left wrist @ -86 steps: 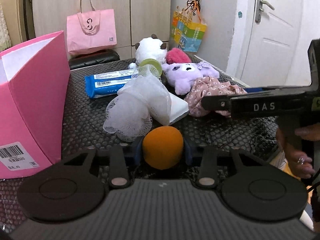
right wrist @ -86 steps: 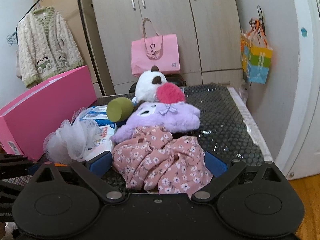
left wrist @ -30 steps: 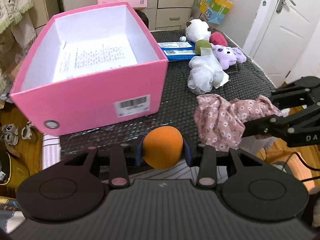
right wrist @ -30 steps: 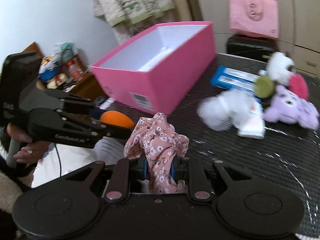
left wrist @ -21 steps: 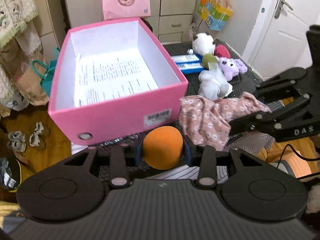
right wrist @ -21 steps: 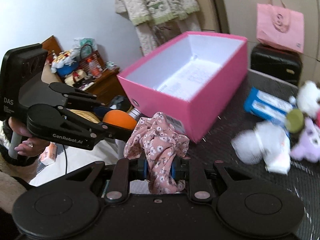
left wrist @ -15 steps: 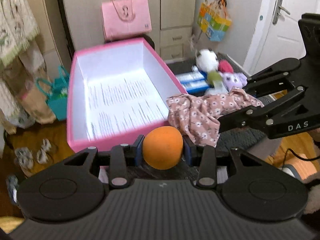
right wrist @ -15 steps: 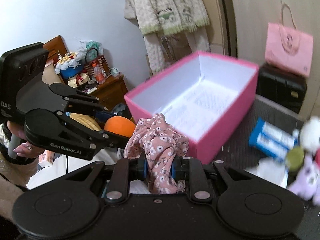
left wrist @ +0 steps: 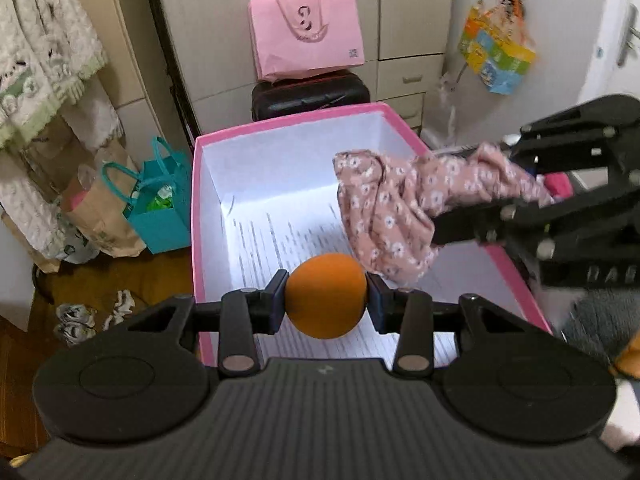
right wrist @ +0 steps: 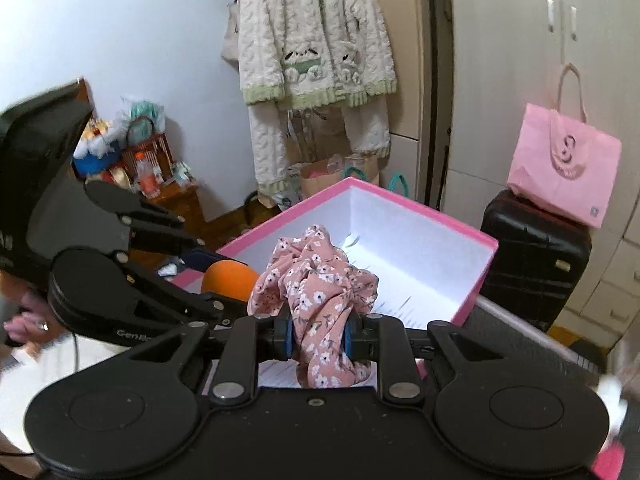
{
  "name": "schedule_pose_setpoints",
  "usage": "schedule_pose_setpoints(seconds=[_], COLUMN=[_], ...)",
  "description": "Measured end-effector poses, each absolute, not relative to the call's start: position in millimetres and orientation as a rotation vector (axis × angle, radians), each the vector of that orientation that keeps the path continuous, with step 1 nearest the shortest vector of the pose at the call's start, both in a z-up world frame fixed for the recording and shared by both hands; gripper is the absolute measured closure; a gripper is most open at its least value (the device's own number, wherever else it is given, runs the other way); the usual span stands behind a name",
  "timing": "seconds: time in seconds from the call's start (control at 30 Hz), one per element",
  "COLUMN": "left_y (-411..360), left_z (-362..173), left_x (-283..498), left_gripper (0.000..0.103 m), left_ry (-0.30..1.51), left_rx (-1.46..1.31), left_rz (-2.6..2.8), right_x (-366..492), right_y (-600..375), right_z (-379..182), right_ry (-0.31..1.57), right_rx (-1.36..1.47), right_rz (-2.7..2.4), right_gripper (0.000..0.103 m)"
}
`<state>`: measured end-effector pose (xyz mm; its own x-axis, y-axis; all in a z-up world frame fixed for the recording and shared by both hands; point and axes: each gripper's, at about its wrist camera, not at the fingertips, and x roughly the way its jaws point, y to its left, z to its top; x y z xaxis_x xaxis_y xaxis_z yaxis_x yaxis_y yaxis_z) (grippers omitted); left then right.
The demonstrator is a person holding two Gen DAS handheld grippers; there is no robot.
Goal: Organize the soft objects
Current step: 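Open the right gripper to drop the cloth while the left gripper releases the sponge into the box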
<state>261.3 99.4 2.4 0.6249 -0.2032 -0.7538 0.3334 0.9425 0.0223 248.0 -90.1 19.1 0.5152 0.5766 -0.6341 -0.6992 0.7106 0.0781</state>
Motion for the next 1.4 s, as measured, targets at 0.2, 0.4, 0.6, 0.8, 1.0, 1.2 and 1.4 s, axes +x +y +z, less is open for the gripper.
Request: schedule_pose_setpoints(seconds=[0.2,0.4,0.6,0.8,1.0,1.2,1.4], left_y=[106.3,109.3,107.1,104.6,104.7,97.9,83.4], left_z=[-13.8,-36.7,-33.4,-22.3,-1.4,24.0,47.5], left_x=[326.9,364.3,366.5,357.9,325.9,282.3,235.9], left_gripper=[0.061,0.063,0.063,0.055,0.046,0.041,0.036], left_ry=[0.835,0.862,0.851,0.841,0.856,0.877,0.860], left_rx=[0.088,0.057,0.085,0.151,0.180,0.178,0.185], left_rz=[-0.248,-0.219,-0.236,-0.231,-0.255,-0.325,-0.381], right_x=[312.6,350.6,365.9,356.5,333.9,306.5,260.2], right_y=[-77.3,-62.0,-41.9,-50.8,-82.9,-123.9,-150.5], right_z=[-6.2,-30.3,-47.0,-34.0,3.4,38.1,61.1], right_ry=[0.711,0.794,0.839,0.770,0.746,0.768,0.734], right_rx=[-0.311,-0.378,-0.485,-0.464,-0.341,-0.167,-0.129], right_rz=[0.767,0.767,0.773,0.754,0.738,0.728,0.731], right_gripper=[0.077,0.077,0.075,0.041,0.040,0.040,0.040])
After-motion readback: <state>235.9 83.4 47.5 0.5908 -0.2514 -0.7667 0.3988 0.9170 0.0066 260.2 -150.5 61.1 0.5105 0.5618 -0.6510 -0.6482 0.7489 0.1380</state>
